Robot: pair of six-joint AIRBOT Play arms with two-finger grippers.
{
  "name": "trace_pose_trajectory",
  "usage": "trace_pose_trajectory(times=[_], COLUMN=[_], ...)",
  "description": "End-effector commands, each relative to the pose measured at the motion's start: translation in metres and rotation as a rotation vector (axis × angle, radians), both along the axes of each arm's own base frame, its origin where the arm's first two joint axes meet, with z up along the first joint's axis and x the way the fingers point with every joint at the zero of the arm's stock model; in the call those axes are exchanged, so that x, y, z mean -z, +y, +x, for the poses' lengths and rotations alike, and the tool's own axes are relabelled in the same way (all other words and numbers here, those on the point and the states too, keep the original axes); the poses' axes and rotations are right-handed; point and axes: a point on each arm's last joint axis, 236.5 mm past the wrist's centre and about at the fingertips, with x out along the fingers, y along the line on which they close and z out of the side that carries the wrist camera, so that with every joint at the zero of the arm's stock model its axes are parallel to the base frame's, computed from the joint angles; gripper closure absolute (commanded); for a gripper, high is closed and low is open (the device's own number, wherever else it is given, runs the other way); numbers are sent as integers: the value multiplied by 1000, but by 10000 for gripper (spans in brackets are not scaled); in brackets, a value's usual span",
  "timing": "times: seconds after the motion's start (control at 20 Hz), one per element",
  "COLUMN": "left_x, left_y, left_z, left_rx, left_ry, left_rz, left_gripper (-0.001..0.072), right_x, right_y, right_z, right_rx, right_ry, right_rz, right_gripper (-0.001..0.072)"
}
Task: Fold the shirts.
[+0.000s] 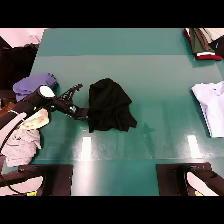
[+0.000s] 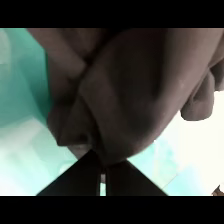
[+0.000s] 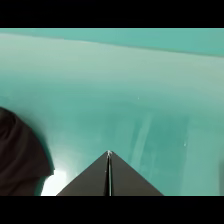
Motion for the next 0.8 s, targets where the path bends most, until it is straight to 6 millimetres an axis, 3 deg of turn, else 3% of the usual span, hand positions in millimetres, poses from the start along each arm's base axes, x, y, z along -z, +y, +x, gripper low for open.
trace_pose_trajectory(times=[0.0, 0.15, 0.2, 0.25, 0.3, 0.4, 0.5, 0.75], left_x=[-15, -76, -100, -125, -144, -172, -181, -178], left_y=[13, 40, 45, 45, 44, 43, 43, 44], left_z=[-5, 19, 26, 31, 35, 39, 39, 32], left_rx=[71, 114, 119, 117, 109, 99, 96, 97], left_ry=[-4, -190, -259, -326, -379, -454, -477, -439], left_rz=[76, 205, 223, 223, 215, 200, 197, 199], left_gripper=[686, 686, 685, 685, 685, 685, 685, 685], right_x=[16, 72, 95, 121, 150, 206, 253, 315], right_y=[8, 38, 51, 65, 76, 92, 119, 176], right_z=[-8, -20, -24, -30, -35, -41, -44, -22], right_rx=[-29, -120, -159, -188, -196, -187, -197, -166], right_ry=[69, 233, 287, 350, 417, 536, 621, 670], right_rz=[17, 117, 160, 212, 261, 329, 418, 563], right_gripper=[694, 692, 645, 429, 264, 252, 261, 261])
